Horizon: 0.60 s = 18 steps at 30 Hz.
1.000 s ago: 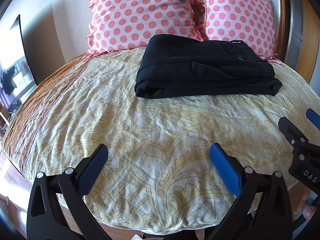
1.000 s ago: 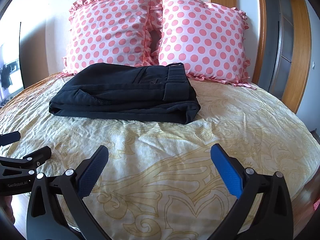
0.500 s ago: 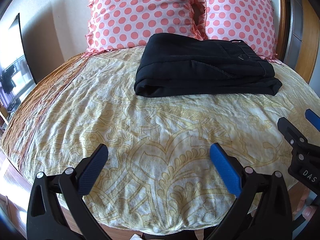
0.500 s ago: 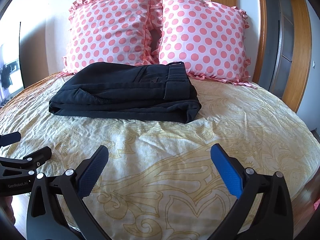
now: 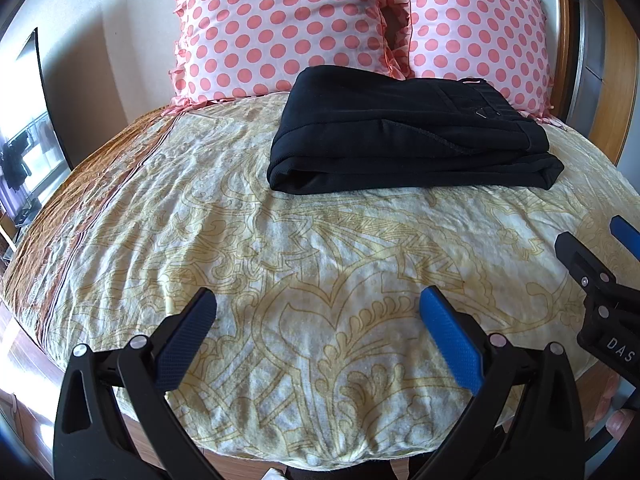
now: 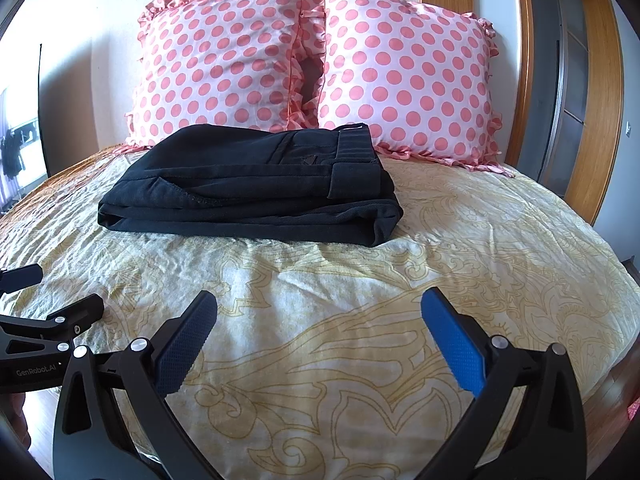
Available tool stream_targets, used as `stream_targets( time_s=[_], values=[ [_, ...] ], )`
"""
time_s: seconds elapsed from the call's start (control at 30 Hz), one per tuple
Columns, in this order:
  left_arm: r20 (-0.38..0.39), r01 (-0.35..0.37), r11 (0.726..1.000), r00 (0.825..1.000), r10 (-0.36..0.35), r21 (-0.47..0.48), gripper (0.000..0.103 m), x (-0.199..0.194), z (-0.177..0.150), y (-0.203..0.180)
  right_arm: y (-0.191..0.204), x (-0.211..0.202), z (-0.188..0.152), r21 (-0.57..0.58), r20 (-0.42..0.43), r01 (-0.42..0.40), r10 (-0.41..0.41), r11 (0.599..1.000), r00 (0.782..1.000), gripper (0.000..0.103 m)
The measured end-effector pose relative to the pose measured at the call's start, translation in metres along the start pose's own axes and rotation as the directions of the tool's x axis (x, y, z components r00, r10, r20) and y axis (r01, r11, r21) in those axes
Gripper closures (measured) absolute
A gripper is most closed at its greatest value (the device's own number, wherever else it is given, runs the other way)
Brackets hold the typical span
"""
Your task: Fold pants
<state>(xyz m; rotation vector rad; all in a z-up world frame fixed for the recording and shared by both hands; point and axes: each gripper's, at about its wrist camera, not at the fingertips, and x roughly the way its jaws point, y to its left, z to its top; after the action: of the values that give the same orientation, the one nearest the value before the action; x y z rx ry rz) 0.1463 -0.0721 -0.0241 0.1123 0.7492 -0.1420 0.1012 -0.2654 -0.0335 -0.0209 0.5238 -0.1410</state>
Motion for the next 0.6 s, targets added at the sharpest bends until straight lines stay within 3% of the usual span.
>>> stream_targets(
  time_s=[0.6],
  values=[
    [-0.008,0.016,1.000,1.000,-0.016,-0.014,0.002,0.0000,-0.0005,0.0053,0.0008,0.0005,-0.0014,0.000,-0.005,-0.003,0.003,1.000,1.000,0.001]
  ],
)
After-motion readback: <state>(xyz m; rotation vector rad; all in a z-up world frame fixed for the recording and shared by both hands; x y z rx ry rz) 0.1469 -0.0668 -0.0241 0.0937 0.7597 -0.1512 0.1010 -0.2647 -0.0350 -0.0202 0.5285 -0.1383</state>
